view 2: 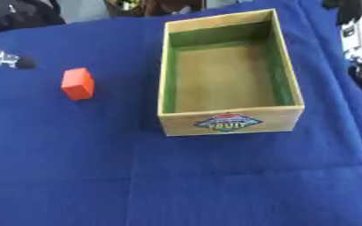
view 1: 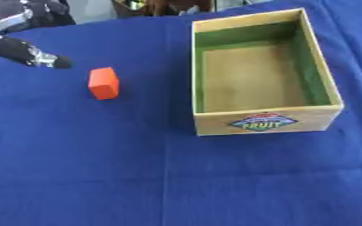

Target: Pick up objects on the table and place them in the box.

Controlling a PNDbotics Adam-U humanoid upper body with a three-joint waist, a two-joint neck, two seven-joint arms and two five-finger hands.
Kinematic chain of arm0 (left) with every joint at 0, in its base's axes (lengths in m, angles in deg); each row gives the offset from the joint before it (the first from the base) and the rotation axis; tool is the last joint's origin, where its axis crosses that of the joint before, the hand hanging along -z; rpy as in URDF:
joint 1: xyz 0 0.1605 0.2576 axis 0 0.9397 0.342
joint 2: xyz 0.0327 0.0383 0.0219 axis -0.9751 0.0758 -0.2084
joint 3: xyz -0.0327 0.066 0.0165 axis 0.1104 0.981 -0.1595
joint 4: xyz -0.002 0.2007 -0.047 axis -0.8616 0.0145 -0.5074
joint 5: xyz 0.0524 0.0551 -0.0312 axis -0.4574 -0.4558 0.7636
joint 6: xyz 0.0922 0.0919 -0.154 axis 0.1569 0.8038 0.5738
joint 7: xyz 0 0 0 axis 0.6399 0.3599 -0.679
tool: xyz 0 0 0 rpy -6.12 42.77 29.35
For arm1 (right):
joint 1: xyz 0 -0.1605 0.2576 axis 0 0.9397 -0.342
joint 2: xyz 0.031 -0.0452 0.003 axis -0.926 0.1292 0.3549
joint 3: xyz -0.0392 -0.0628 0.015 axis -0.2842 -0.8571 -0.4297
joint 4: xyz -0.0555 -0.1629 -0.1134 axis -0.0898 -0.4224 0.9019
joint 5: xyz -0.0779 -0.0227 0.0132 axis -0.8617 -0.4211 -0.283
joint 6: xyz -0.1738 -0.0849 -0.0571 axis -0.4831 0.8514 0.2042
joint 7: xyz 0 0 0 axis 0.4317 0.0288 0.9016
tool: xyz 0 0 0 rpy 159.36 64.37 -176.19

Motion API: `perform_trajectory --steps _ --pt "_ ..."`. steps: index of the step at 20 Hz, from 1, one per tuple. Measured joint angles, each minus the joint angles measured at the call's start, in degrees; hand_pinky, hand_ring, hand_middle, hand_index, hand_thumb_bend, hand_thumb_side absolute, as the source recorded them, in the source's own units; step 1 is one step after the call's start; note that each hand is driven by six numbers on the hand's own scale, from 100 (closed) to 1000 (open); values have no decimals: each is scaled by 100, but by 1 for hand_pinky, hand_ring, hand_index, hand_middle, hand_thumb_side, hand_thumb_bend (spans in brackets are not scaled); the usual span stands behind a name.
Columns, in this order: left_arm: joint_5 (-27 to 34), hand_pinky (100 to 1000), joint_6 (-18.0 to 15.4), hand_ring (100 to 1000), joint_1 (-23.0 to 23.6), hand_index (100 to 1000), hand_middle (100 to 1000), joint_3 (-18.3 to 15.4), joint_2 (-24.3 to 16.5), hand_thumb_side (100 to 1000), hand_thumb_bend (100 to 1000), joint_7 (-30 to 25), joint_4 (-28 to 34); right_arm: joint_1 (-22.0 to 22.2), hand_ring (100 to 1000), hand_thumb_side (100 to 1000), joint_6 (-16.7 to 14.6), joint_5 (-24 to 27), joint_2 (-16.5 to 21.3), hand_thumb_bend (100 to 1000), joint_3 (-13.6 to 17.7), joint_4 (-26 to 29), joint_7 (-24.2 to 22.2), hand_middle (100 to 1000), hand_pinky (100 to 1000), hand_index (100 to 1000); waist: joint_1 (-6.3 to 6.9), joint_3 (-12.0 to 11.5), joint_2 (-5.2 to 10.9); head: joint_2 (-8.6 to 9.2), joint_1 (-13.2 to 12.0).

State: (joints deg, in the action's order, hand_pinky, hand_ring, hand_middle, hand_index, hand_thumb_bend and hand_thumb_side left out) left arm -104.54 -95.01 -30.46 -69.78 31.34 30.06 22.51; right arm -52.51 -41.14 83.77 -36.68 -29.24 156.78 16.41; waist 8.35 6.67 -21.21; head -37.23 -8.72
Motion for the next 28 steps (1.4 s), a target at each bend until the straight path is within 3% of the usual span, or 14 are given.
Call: perform_trajectory --steps 15,28 --pt "-487 735 -80 835 -641 1000 869 109 474 783 828 -587 -1064 -79 849 574 -24 0 52 100 -8 0 -23 599 938 804 -23 82 -178 278 -74" --pt "-487 740 -226 837 -731 1000 864 347 711 757 822 -1193 -1220 -93 850 571 -9 0 52 100 -35 0 -37 598 940 804 -9 87 -193 362 -74"
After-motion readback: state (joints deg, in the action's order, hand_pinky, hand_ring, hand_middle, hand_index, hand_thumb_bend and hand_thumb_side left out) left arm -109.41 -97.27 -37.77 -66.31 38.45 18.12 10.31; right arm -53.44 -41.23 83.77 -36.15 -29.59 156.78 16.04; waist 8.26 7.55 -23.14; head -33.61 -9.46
